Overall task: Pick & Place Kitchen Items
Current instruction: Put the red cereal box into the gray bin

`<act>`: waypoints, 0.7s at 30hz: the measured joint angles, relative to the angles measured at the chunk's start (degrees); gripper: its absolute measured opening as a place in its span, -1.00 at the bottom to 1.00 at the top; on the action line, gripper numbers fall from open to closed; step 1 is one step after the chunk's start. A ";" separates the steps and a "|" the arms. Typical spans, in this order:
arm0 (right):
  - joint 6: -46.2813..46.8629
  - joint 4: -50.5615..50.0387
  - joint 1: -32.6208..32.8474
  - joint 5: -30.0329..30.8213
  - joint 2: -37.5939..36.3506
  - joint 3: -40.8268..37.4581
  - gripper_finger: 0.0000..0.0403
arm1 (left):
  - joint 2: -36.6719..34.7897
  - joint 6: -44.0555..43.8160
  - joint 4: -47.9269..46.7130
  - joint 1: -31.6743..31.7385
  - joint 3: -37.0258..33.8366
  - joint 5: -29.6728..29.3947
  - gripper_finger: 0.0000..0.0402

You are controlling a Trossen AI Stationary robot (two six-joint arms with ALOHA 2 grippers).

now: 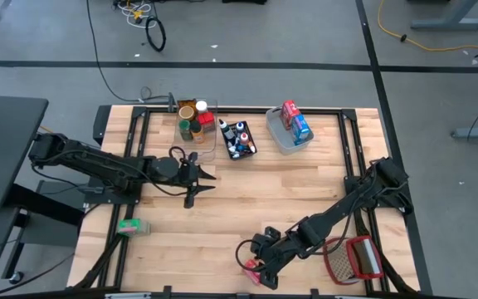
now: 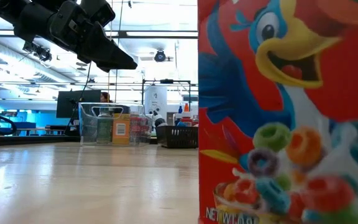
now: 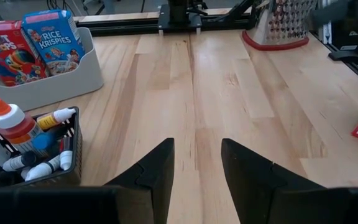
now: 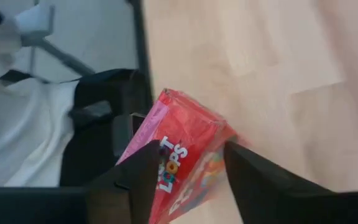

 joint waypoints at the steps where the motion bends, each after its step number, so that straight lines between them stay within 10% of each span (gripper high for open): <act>1: -0.02 0.87 0.00 -0.88 0.42 -0.24 -0.12 | -0.01 0.00 -0.01 0.00 0.00 0.00 -0.29; 12: -3.56 6.39 -1.19 -6.95 3.10 -0.71 -0.93 | -0.01 0.45 -0.98 -0.01 0.04 -0.07 -0.29; 21: -11.13 2.74 -3.73 -4.91 -1.42 -1.06 -0.97 | -0.01 2.43 -1.13 -0.02 0.04 -0.05 -0.29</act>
